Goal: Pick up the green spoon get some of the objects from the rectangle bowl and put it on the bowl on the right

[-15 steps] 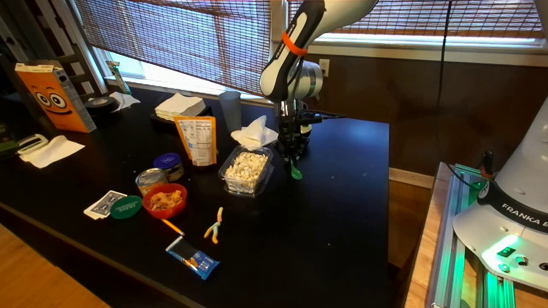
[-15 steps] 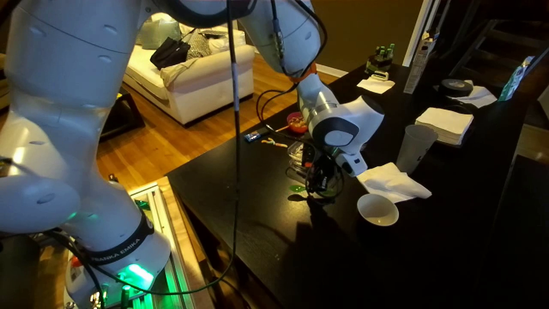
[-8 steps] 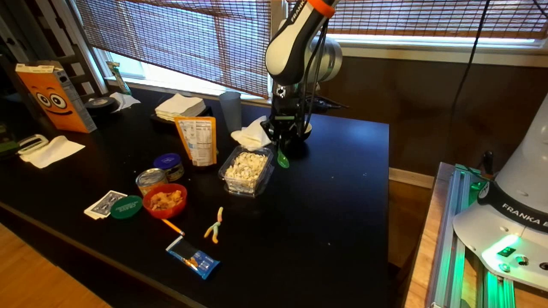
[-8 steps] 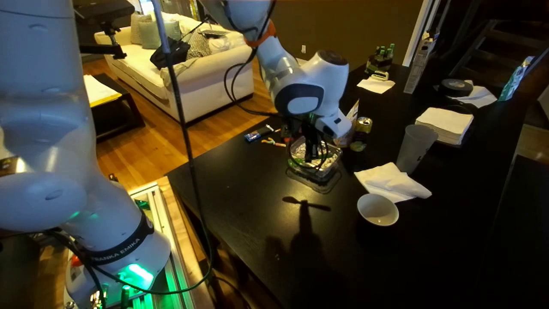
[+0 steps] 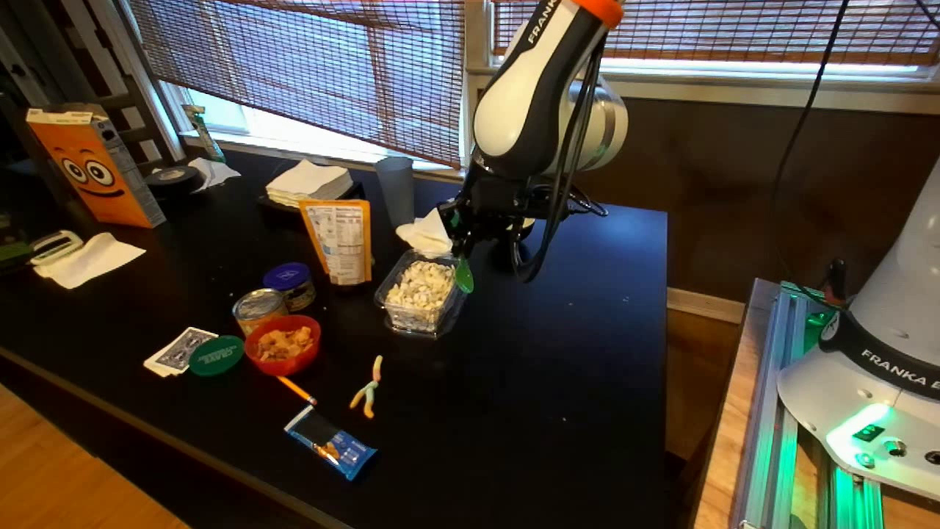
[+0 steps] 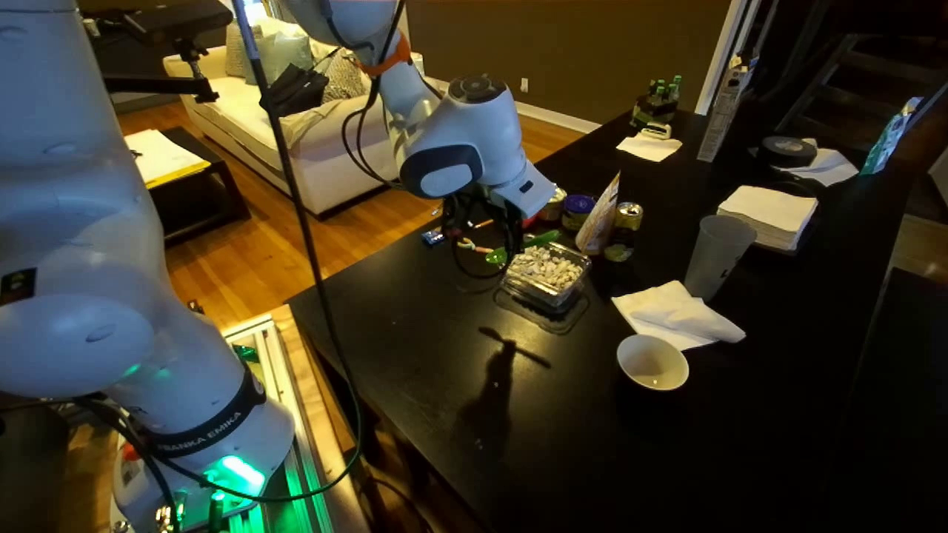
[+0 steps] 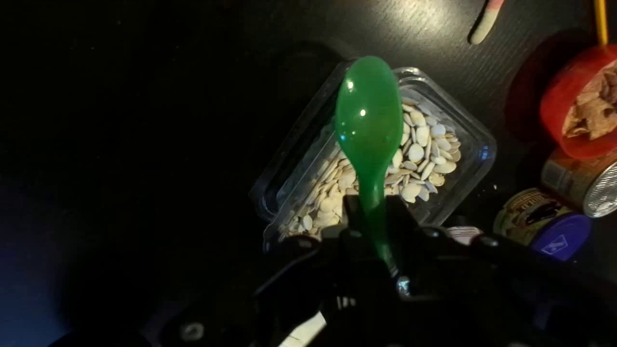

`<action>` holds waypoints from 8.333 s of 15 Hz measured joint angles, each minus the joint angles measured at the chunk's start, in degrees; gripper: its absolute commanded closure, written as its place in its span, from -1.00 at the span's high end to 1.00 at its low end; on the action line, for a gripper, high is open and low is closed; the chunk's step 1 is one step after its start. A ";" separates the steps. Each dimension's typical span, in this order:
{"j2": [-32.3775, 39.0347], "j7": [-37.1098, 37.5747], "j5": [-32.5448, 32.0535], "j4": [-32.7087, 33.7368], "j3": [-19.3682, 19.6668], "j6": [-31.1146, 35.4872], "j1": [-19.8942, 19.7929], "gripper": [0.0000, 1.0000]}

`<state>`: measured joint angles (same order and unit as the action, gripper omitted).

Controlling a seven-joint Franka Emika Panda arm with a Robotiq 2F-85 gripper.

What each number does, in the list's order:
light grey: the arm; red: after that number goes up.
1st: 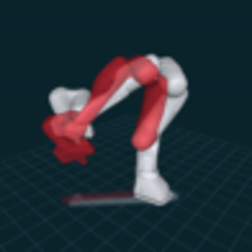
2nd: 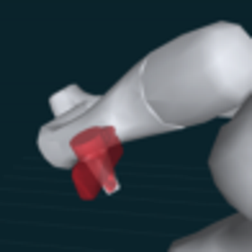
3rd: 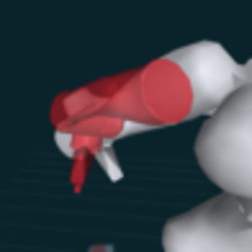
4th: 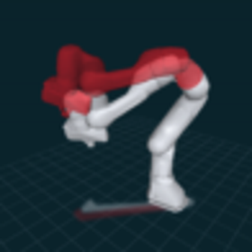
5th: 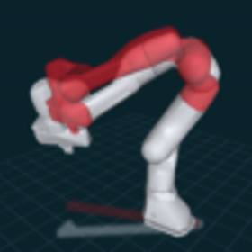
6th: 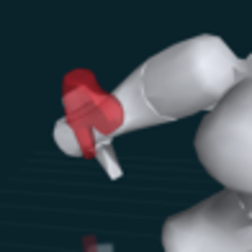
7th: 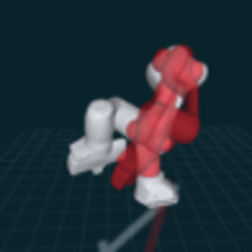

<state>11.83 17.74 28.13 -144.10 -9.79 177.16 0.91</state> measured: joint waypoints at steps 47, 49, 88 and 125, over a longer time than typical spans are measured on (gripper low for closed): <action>45.88 5.72 42.06 24.85 53.89 8.30 61.98 -0.92; 46.47 6.11 41.71 24.95 55.37 5.01 63.61 -0.92; 25.66 36.35 -6.15 27.79 30.90 -16.00 30.67 -0.92; 14.64 31.82 -9.63 32.86 15.24 -37.35 4.79 -0.92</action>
<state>26.47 49.55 18.50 -111.24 5.44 139.81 5.70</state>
